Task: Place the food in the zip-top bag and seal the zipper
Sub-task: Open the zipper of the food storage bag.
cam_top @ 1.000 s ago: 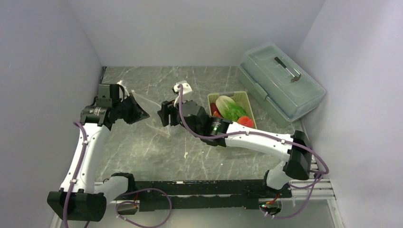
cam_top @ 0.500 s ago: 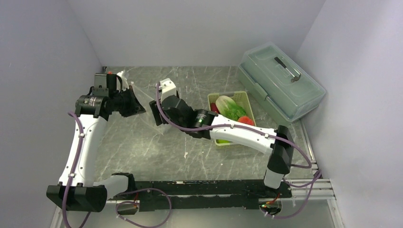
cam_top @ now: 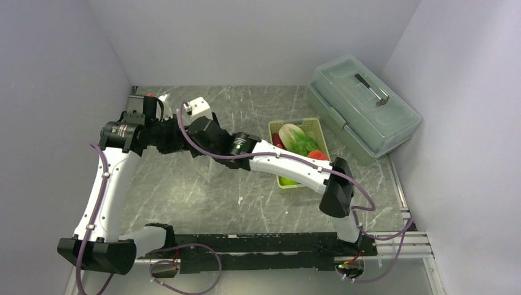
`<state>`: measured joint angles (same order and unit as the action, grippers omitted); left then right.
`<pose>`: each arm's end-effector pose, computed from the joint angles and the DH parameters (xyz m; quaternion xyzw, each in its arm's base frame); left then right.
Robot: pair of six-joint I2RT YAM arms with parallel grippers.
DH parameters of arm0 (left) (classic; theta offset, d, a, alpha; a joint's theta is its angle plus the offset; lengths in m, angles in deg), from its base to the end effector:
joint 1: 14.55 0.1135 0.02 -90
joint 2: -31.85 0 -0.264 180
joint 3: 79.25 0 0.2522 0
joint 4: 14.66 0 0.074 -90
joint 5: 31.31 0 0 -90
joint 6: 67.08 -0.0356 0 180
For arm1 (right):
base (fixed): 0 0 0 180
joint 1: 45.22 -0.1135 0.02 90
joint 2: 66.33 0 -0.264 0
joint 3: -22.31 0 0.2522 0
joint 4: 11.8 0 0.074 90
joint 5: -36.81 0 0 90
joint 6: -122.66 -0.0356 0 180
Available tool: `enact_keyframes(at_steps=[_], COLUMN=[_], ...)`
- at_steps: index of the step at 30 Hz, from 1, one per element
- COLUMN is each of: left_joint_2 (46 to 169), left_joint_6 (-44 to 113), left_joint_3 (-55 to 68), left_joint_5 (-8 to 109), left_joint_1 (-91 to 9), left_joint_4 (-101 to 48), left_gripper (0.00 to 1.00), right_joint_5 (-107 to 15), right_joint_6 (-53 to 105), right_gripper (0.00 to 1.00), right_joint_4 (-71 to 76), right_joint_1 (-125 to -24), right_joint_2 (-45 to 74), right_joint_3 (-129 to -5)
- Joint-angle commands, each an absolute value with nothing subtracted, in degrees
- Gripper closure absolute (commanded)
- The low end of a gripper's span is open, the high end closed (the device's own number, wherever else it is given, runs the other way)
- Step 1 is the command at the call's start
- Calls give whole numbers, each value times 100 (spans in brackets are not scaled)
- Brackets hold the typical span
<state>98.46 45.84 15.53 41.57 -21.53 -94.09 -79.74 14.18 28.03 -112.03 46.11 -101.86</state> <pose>0.2023 -0.0353 0.3906 -0.0805 0.9307 -0.2203 0.2806 0.1962 0.4176 0.3589 -0.2340 0.8099 0.1942 0.5016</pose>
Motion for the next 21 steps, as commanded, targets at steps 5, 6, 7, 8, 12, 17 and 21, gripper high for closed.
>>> enact_keyframes(at_steps=[5,6,7,8,12,17,21], left_joint_2=[9847,9848,9844,9847,9870,9945,10031], left_joint_6=[4359,4358,4350,4343,4312,4288,4284], left_joint_3=[1889,1899,1905,1918,1978,2079,2135], left_joint_5=[4596,4648,4694,4737,4969,5349,5661], left_joint_1=[-2404,-2424,-2449,-2467,-2547,-2626,-2704], left_joint_4=[-9645,-9662,-9684,-9702,-9809,-9952,-10051], left_gripper=[100,100,100,100,100,100,100], right_joint_5=[-8170,-8208,-8266,-8306,-8440,-8640,-8845], right_joint_6=[1355,1348,1334,1325,1306,1306,1306], right_gripper=[45,47,49,52,67,93,100], right_joint_4=[3292,3317,3348,3366,3365,3295,3252], right_joint_1=[-11104,-11098,-11088,-11080,-11046,-10996,-10949], right_joint_2=[4881,4888,4892,4898,4836,4688,4509], right_joint_3=[-10571,-10563,-10554,-10535,-10391,-10144,-9923])
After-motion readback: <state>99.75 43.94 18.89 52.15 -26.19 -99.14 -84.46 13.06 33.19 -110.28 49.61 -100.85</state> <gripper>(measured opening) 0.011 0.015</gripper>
